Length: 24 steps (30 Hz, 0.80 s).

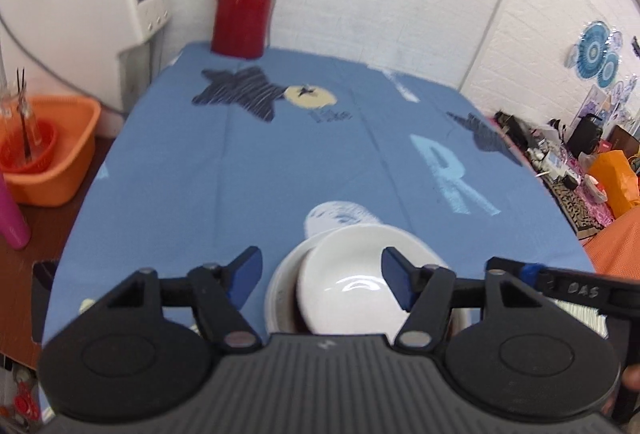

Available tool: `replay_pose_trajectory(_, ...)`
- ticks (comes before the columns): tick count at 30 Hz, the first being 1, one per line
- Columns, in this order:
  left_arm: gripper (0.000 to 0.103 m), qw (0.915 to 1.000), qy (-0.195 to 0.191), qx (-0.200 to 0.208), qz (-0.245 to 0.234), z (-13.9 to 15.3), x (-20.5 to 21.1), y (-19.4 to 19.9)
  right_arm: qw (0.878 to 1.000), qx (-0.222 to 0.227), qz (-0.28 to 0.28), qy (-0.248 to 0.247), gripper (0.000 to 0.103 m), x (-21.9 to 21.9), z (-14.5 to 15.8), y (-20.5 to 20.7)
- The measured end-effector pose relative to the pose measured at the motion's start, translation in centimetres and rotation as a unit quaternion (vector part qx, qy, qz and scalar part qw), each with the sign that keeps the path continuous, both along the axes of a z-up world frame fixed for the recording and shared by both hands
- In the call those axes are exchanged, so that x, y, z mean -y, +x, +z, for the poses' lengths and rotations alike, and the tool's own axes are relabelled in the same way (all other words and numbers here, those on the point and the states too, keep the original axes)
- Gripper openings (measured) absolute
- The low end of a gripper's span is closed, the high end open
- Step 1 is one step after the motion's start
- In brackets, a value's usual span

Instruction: Organize plates and bowls

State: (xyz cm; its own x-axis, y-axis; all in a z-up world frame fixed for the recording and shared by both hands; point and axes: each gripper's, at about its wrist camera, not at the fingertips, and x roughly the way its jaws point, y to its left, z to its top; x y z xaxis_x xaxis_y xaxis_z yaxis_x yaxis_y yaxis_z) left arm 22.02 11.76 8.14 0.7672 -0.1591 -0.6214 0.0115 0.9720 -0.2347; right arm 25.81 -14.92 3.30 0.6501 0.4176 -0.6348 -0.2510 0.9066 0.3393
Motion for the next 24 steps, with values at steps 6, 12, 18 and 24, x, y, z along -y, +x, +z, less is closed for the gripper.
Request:
replay_pose_trajectory(6,0.069,0.9981,0.024,0.057,0.007,0.6,5.4,-4.2,0.997,0.036,-0.066,0.034,0.009,2.7,-1.0,-4.6)
replay_pose_trajectory(12,0.070,0.9960,0.065,0.060,-0.016,-2.1,9.4,-9.8,0.993,0.026,-0.104,0.053,0.011,5.6,-4.0,-8.9)
replay_pose_trajectory(18,0.070,0.9917,0.118,0.049,-0.018,-6.2,11.7,-14.2,0.990,0.028,-0.131,0.043,0.013,7.0,-5.9,-11.7)
replay_pose_trajectory(24,0.070,0.9865,0.153,0.056,-0.015,-8.0,12.7,-16.6,0.992,0.029,-0.121,0.031,0.014,6.6,-6.4,-13.1)
